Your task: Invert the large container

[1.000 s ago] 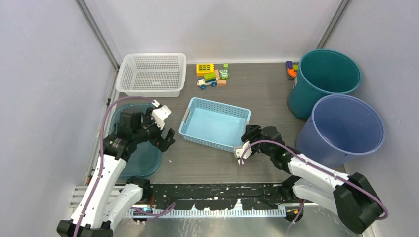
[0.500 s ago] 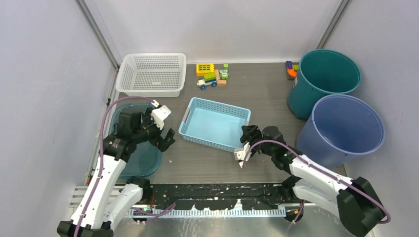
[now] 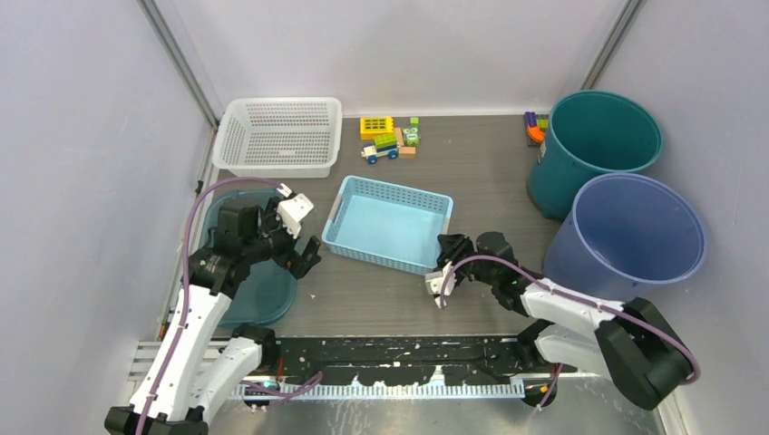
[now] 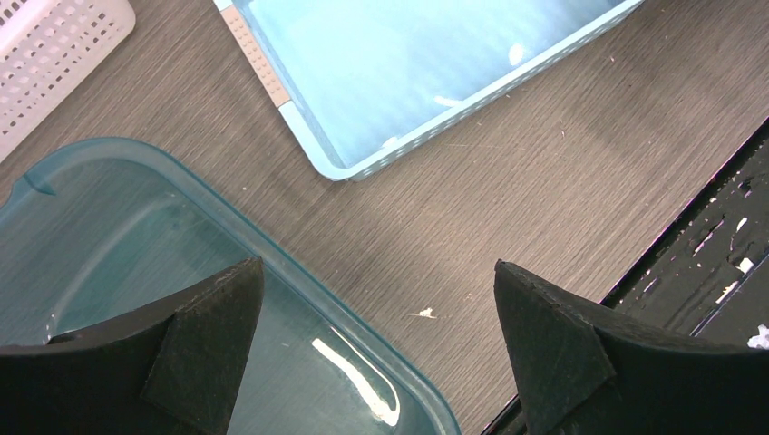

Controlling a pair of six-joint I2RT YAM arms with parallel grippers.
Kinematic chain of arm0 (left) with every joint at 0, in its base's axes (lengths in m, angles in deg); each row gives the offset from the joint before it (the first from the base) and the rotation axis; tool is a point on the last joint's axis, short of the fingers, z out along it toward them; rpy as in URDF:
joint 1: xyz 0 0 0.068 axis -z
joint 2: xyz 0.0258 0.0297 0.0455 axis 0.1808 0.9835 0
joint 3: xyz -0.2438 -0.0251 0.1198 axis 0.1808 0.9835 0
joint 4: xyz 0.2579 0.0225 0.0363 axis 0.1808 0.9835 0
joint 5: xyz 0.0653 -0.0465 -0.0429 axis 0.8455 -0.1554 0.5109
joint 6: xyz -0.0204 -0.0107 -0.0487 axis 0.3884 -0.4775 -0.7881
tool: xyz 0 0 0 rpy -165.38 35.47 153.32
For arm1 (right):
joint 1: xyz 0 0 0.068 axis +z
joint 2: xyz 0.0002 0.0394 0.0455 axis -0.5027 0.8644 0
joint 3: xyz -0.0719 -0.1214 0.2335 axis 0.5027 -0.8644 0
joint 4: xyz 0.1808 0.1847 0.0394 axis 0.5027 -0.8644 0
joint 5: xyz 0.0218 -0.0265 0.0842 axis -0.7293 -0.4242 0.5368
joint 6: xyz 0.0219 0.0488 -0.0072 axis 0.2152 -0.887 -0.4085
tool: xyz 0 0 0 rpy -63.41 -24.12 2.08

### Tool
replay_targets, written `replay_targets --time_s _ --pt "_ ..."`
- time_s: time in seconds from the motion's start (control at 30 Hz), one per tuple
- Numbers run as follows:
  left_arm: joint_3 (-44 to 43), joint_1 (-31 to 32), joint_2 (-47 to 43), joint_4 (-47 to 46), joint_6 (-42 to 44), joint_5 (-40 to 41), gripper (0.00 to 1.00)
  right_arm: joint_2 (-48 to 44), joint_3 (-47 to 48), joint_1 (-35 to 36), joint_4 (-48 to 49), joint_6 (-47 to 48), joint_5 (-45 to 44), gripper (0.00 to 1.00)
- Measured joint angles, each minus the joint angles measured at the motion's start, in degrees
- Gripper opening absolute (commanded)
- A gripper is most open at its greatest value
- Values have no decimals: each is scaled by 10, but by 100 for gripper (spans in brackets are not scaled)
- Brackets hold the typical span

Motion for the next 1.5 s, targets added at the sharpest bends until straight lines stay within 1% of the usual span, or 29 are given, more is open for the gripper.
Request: replay_targets --time_s 0.13,0.27,0.33,0.37,0.43,0.47,0.6,0.73,0.83,0.87,0.93,1.07,1.13,1.2,1.37,1.5 --pt "0 0 0 0 0 0 100 68 -9 0 89 12 -8 42" --pt "0 0 0 0 0 -2 100 137 -11 0 187 21 -14 42" --pt "0 0 0 0 0 -2 100 172 -14 0 241 25 -16 38" --pt "0 0 0 0 0 -2 100 188 -16 0 268 27 -15 34" --pt "0 -1 0 0 0 -2 100 216 -20 0 318 31 -15 23" --pt "0 -1 0 0 0 -2 100 229 -24 0 348 33 -14 20" --pt "0 -2 0 0 0 -2 100 258 -36 0 426 44 -5 14" --pt "0 -2 1 0 0 -2 100 256 -52 0 442 40 -3 9" --pt "0 -2 1 1 0 -3 100 227 -59 0 428 22 -1 5" --pt "0 -2 1 1 0 -3 100 203 -59 0 409 11 0 2" --pt "0 -2 1 1 1 -4 100 149 -60 0 366 -8 2 1" --pt "0 -2 1 1 1 -5 100 3 -46 0 211 -53 12 1" --pt "0 -2 2 2 1 -6 100 -45 -33 3 166 -81 11 1" --pt "0 -2 2 3 1 -8 100 -57 -30 5 152 -96 9 1" --pt "0 -2 2 8 2 -9 100 -58 -30 5 77 -123 10 1" --pt "0 -2 2 10 4 -9 100 -69 -21 5 64 -163 10 1"
